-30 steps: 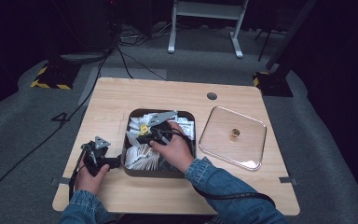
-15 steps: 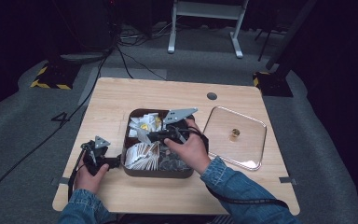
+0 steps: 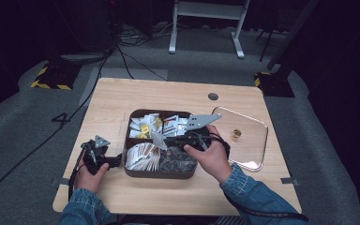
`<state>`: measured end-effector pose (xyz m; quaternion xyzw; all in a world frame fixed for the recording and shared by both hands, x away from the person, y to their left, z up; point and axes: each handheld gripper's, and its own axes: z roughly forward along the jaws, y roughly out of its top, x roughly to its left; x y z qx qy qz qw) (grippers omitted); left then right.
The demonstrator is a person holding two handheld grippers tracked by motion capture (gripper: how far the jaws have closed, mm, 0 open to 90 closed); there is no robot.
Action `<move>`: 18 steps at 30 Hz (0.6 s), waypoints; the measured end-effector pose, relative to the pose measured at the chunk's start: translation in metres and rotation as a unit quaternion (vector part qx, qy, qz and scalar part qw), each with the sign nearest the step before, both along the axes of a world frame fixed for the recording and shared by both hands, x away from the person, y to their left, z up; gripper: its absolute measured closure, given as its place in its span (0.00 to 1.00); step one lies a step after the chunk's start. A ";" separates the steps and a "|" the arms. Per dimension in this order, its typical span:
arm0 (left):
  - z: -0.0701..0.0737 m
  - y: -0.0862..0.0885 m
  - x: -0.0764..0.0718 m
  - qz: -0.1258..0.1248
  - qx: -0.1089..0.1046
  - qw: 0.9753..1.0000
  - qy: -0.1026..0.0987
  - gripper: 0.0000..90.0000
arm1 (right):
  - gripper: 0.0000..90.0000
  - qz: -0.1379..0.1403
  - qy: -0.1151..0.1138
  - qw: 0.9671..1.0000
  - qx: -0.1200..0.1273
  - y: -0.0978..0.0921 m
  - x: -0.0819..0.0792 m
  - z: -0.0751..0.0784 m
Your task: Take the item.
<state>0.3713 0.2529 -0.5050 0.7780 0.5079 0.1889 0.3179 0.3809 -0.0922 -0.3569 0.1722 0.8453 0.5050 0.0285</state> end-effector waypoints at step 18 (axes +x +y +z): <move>0.000 0.000 0.000 0.001 0.002 1.000 -0.001 0.15 | 1.00 -0.047 0.015 0.999 0.010 -0.082 -0.026 -0.010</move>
